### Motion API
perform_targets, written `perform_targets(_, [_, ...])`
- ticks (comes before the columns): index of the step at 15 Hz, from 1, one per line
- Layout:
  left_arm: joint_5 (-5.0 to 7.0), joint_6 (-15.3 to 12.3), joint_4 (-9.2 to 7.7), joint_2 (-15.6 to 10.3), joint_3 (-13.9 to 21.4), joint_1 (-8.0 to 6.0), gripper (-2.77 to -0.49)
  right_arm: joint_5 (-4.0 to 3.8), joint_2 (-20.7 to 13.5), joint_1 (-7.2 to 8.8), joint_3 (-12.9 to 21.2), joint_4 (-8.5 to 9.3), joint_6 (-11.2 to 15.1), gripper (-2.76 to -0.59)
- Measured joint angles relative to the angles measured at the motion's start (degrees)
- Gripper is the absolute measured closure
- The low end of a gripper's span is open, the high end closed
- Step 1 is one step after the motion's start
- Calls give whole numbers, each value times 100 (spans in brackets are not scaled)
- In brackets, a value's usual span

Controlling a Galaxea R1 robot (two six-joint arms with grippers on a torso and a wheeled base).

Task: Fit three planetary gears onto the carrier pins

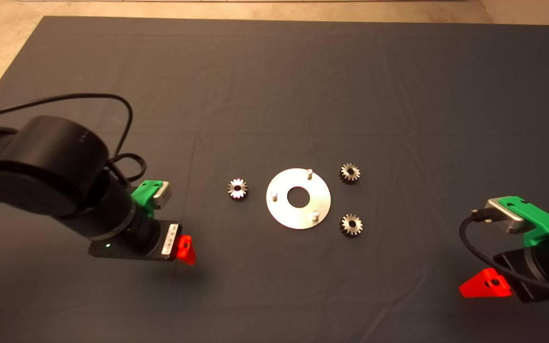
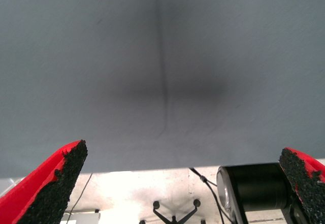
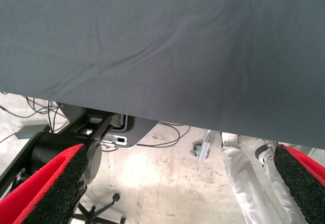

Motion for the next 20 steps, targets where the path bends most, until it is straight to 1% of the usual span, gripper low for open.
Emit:
perform_targets(3, [0,11,4,351,-315,2,-275,0,0,0,0,1,0,-274])
perform_targets(5, [0,15,10,516,-482,2,-275,0,0,0,0,1,-2,-274])
perform_targets(7, [0,30,13,605,-635,20,-275,0,0,0,0,1,0,-274])
perform_targets(9, [5,153,15,713,-872,20,-275,0,0,0,0,1,0,-274])
perform_targets(10, [2,198,34,812,-1025,20,-275,0,2,1,0,1,-2,-274])
perform_targets(11, [0,243,88,901,-1125,31,-275,0,0,0,0,1,-2,-273])
perform_targets(12, [-4,272,107,963,-1200,39,-275,0,0,0,0,1,-2,-274])
perform_targets(16, [-6,309,142,1100,-1526,46,-275,0,16,0,0,1,-4,-274])
perform_targets(17, [-67,312,146,1169,-1592,46,-275,1,16,0,0,4,-4,-274])
perform_targets(19, [-235,344,150,1346,-1834,46,-275,0,16,0,0,4,-4,-274])
perform_targets(20, [-273,382,155,1420,-1918,44,-275,-1,13,0,0,4,-4,-274])
